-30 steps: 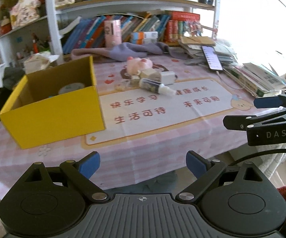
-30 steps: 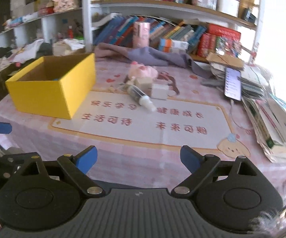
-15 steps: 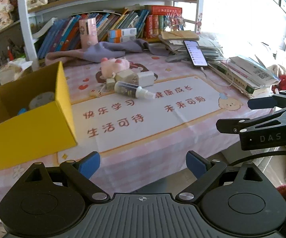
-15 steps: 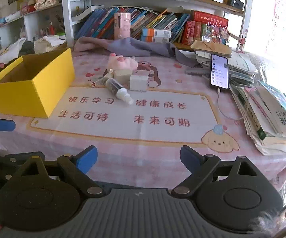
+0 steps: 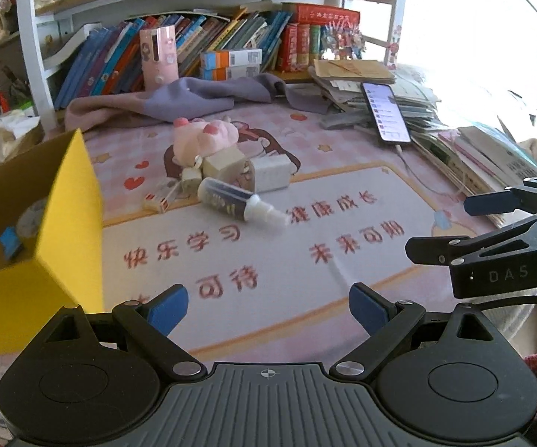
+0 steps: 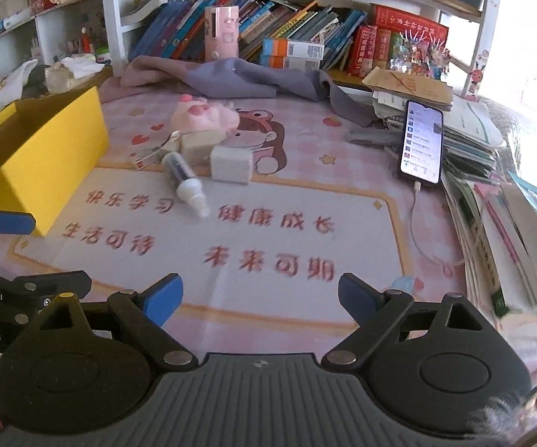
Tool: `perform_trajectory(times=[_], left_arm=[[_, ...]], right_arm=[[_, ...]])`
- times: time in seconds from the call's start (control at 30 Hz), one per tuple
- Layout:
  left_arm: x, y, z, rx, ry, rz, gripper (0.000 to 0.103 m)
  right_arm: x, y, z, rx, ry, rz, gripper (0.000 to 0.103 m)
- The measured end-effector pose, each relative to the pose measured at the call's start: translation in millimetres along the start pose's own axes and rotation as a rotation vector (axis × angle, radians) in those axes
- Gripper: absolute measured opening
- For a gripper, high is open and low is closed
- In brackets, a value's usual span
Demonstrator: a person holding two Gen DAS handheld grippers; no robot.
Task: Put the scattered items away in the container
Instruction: 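Grasp the white block with the right gripper while the left approaches the white tube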
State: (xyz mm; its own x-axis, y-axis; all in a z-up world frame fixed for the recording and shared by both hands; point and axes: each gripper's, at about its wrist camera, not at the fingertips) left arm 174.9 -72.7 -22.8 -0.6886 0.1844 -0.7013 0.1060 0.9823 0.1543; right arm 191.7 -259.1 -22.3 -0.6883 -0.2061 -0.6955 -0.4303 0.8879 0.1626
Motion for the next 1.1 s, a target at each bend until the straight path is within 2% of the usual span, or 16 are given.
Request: perform_trajectory(times=[0.4,0.53,0.7,0.87,1.1], left_arm=[[-46.3,-20.8,46.9,-0.133,-0.001,-0.065,0.095],[-59.6,-20.2,66.8,-0.169,0.011,-0.117,0.094],[-73.9,-14.3,88.8,-0.208,0.036,-0.164,0.093],[-83.4,-1.0,104.1,-0.238,0.085,-0.255,0.092],[-88.8,10.7,109.3,-0.28,0.123,-0.26,0.092]], right_arm=[[-51.1,-58.1,45.9,-0.129,0.003,-0.001,0.09],[-68.3,-71.3,66.5,-0.158,-0.031,0.021,0.09],[-89.4,-89.1,97.2,-0.21,-0.013,0.083,0.088],[-104.9,-87.0,127.9,-0.252,0.006,0.026,0.086],[-116.4,-72.3,174.9,-0.337,0.028,-0.027,0.084]])
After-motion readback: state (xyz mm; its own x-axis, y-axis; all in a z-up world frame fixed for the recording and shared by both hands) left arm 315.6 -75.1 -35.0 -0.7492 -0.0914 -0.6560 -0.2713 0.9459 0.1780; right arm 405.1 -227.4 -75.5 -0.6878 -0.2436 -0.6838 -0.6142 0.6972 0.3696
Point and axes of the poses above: each gripper's, at about its wrist camera, not at the fingertips, and z roughly the way its jaws point, y to its left, x to its underside, and after that the axes turned 15 degrees about -x, right-handed
